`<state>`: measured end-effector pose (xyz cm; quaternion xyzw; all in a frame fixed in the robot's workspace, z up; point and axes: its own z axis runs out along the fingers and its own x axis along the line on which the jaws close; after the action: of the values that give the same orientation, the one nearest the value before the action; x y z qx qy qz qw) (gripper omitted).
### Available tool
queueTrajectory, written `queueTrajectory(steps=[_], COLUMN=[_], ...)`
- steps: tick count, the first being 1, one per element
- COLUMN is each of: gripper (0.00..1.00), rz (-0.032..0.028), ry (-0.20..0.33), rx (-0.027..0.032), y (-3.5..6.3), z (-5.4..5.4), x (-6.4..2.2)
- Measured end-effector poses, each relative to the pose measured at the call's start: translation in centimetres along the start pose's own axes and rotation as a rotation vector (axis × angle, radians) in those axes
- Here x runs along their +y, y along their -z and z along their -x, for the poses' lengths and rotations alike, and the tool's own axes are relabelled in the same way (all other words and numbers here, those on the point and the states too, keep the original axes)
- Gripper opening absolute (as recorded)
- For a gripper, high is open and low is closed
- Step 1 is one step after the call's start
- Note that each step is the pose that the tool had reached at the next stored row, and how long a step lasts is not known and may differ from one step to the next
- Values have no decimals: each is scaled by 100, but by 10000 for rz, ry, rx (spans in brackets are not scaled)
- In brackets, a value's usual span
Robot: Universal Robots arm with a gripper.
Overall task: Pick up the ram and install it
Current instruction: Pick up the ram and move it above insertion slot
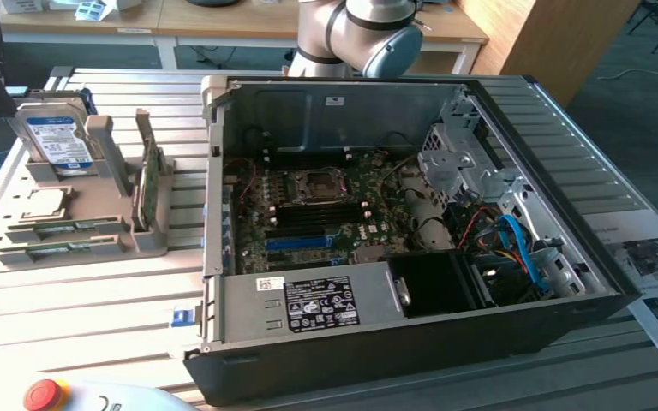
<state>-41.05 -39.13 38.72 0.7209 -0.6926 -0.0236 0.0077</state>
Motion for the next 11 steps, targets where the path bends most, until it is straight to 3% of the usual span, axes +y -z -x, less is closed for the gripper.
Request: queueTrajectory(steps=[11], gripper=[11], rz=[0], ry=[0], rx=[0], y=[0], z=[0], x=[0])
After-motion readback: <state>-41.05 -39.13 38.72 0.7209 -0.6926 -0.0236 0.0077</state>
